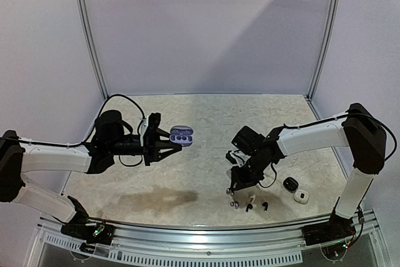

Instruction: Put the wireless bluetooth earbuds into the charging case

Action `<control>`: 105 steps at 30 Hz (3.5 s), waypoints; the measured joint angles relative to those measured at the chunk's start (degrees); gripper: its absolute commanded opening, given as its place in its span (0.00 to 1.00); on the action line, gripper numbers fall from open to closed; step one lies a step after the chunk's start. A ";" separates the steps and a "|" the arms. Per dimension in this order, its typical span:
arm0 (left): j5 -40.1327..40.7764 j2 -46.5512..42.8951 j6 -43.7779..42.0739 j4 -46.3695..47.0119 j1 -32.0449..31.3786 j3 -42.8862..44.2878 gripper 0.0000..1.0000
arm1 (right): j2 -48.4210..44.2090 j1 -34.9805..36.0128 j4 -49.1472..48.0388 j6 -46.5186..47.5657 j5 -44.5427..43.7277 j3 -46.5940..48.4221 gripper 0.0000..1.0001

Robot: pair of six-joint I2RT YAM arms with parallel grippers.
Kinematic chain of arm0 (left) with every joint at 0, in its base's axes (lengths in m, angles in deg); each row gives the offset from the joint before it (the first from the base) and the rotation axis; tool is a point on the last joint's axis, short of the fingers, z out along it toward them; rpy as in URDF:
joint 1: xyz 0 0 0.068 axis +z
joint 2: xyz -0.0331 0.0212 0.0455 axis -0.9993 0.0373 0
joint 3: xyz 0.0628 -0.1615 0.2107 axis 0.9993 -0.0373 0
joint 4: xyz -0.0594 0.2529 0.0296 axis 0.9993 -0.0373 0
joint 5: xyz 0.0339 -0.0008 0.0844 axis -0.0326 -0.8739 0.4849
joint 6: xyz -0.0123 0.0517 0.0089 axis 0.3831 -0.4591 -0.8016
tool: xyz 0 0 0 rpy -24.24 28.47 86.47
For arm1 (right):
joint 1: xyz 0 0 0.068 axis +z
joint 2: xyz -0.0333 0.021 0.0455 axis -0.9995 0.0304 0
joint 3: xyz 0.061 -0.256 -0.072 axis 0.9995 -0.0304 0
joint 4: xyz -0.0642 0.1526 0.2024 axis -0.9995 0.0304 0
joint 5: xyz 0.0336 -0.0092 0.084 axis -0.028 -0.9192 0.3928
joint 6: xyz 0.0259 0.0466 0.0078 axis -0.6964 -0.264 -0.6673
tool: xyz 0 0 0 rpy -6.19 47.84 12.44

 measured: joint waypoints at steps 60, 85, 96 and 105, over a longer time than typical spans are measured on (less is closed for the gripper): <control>15.82 0.00 2.10 2.25 -0.33 -0.42 0.00 | -13.14 10.67 -6.21 8.37 -32.24 16.48 0.00; 20.83 0.00 11.74 4.42 -0.85 -0.42 0.00 | 1.38 18.45 -23.10 37.86 -42.36 31.98 0.00; 21.27 0.09 11.91 4.24 -0.85 -0.42 0.00 | 4.07 18.45 -22.21 39.36 -42.69 31.98 0.00; 21.57 0.11 11.93 4.26 -0.85 -0.42 0.00 | 4.07 18.45 -21.68 39.95 -43.52 31.98 0.03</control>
